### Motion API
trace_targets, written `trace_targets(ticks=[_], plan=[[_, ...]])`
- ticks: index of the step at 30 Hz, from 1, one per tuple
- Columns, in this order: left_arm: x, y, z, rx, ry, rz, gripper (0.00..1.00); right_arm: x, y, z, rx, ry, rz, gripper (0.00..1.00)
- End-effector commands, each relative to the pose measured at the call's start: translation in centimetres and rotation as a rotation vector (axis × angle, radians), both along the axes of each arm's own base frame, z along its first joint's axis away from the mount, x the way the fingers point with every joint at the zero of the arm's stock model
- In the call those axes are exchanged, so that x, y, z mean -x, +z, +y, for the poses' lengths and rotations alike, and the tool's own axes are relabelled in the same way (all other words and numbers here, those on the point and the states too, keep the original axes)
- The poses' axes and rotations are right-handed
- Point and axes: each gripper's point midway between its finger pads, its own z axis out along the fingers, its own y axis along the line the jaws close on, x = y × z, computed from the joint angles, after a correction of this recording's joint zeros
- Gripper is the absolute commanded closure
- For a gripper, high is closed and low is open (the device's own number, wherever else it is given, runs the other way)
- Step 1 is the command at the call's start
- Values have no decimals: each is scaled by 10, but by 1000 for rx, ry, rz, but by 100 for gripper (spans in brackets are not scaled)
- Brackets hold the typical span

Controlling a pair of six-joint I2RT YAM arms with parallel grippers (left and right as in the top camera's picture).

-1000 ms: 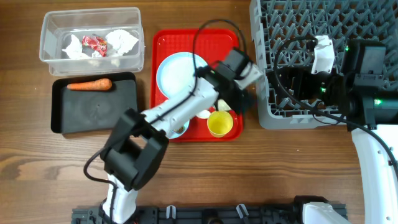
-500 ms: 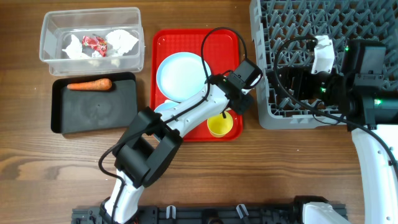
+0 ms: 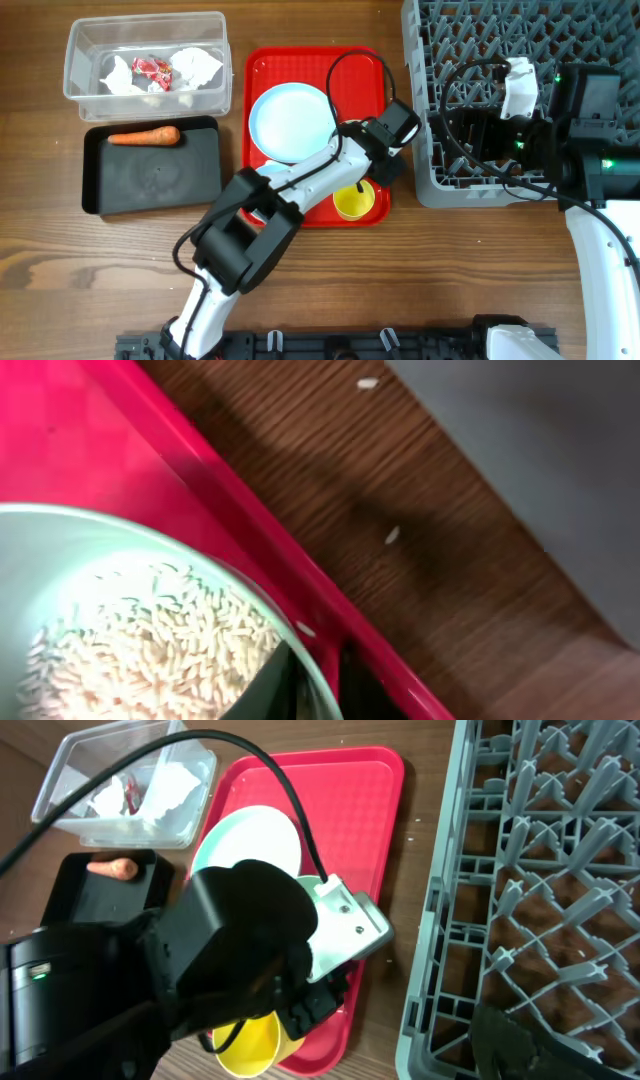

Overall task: Sort waste into correct bins and load items into the dishwasher rack
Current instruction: 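Reach left gripper to light-blue rice bowl and grasp its rim, then carry rice bowl over black tray and tip rice out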

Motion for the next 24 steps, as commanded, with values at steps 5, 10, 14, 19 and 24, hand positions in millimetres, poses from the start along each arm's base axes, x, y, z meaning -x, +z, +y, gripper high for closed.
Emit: trace_targets(ticks=[5,10,14,19,24], plan=[[-6,8,-6,20,4,-27,96,-3,5,-1,3,-9,-6,1],[-12,45,-13,69,4,-74,96,-2,4,-1,3,-9,0,0],[-19,84,-7,78,29,-148,96,-2,4,-1,3,-9,1,0],[-28,130,14,129,120,-199,96,-2,4,-1,3,-9,1,0],[-48,164,89,189,424,-137,96,-2,4,-1,3,-9,0,0]])
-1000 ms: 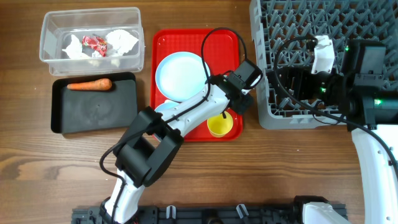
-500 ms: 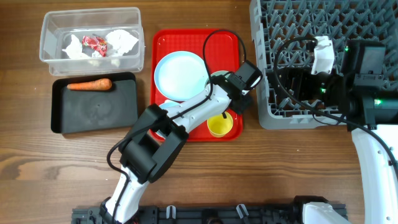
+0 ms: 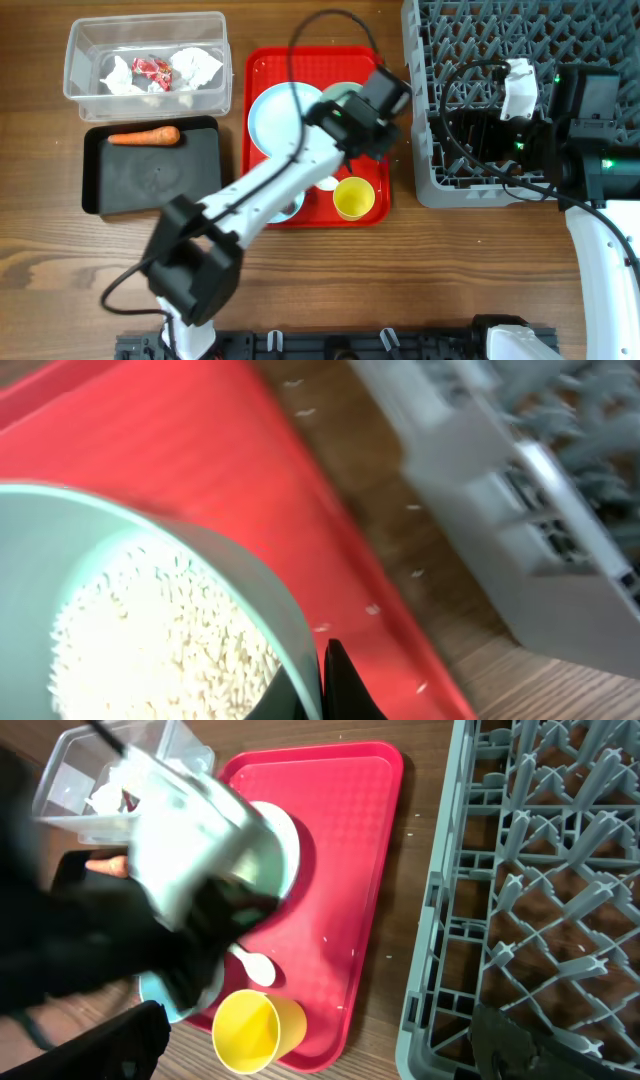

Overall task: Sort waste into correct bins and load items into the dishwasher rack
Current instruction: 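Carry rice bowl over black tray and tip rice out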

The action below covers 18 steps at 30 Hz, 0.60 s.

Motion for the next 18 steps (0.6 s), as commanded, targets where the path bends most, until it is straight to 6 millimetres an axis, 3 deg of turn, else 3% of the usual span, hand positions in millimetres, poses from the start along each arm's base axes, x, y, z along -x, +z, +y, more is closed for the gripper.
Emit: trace_targets(ticks=[1,4,7,8,10,16,18], plan=[[-21,42,63,100,257,27,96,-4,5,-1,2,-7,-10,0],[-15,44,120,137,351,169,96,-4,5,-1,1,-7,-10,0],[-6,33,175,125,466,293,96,-4,5,-1,1,-8,-10,1],[-3,27,209,117,545,348,96,-4,6,-1,1,-8,-12,1],[-4,23,249,119,603,379,96,-4,6,-1,1,-8,-13,1],[-9,22,311,218,605,387,96,-4,6,-1,1,-8,-12,0],[-10,20,322,316,576,411,96,-5,6,-1,1,-8,-17,0]])
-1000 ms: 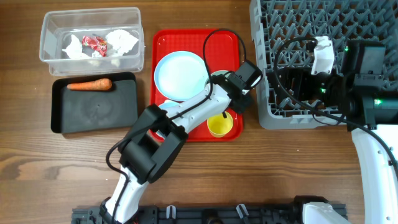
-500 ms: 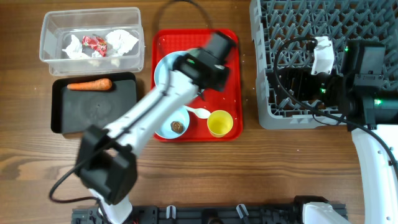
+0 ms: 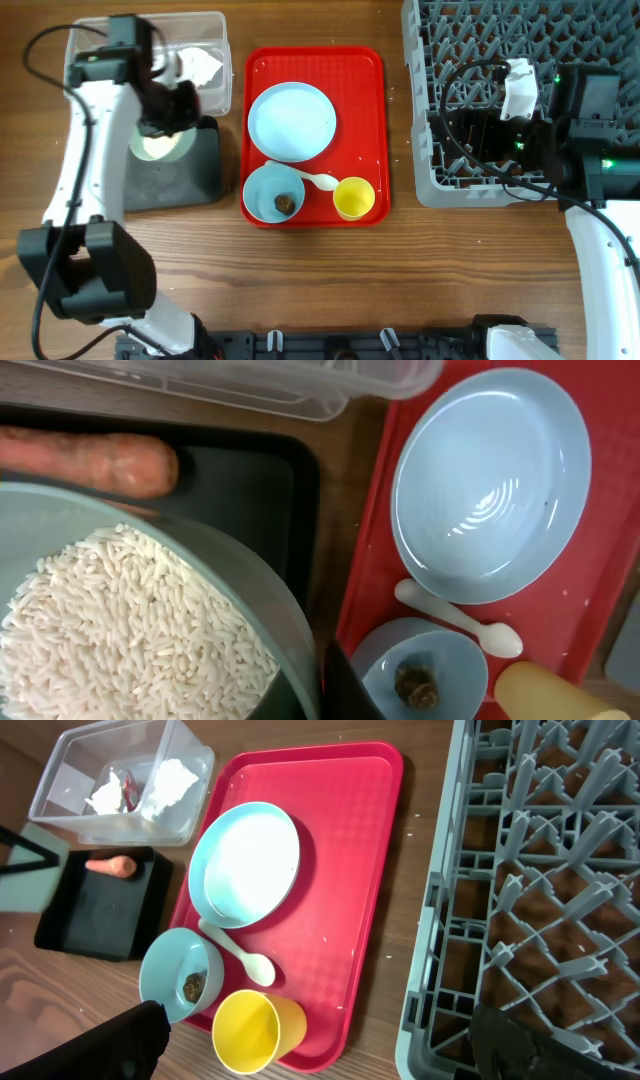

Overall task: Sort waste into correct bins and load items into the dishwasher rack
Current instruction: 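Carry rice bowl over black tray and tip rice out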

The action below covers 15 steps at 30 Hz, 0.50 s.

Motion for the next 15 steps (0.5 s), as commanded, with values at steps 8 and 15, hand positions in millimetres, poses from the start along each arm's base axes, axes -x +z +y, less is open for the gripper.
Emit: trace_targets(ticks=[8,15], plan=[[7,-23,17,523,-72,-64,96,-3,4,-1,1,-8,-4,1],[14,-16,13,776,-62,-163,96,-3,4,-1,0,-8,-3,1]])
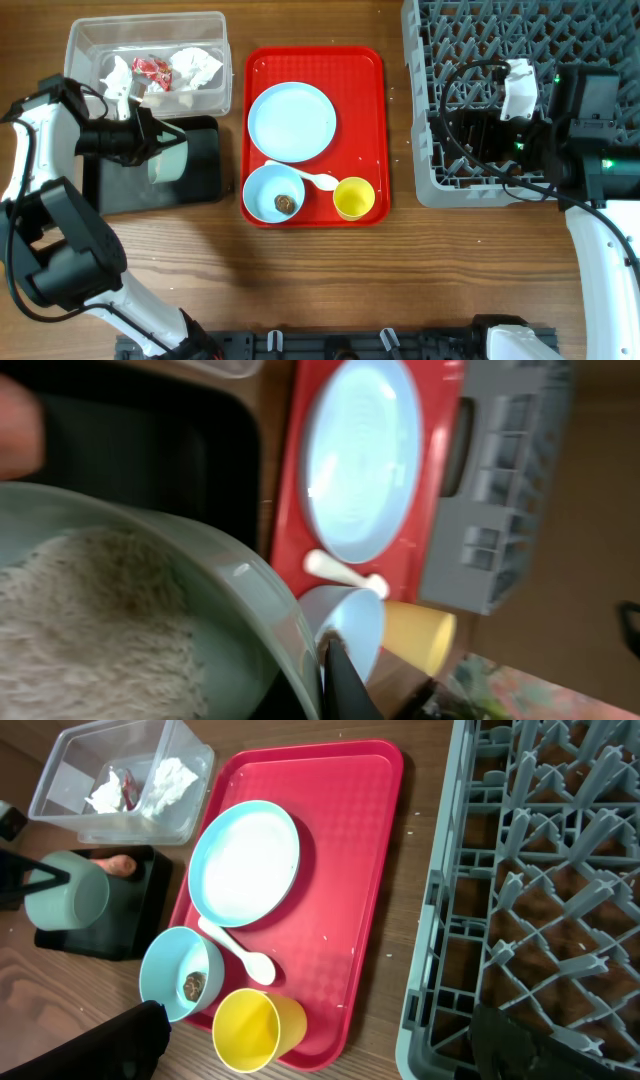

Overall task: Sort waste into correct bins and load items into the dishwasher rack
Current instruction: 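Carry rice bowl over black tray and tip rice out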

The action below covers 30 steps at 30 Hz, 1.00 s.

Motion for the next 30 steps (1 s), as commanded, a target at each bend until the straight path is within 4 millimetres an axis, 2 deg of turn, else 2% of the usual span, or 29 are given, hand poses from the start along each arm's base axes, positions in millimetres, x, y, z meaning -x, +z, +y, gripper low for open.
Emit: trace_targets(ticks=[1,6,12,21,30], plan=[[-3,22,-11,187,-2,-132,96,-3,5,-1,-1,-10,-6,1],[-5,42,-18,355,22,-230,96,-4,5,-1,-3,-13,-6,1],[-3,38,-20,408,38,-254,96,-4,6,-1,-4,-13,-8,1],[-5,60,-3,546,124,-326,96,-3,5,-1,-4,-13,-4,1],[-4,73,-2,629,159,-319,96,-3,5,-1,-4,-13,-1,1]])
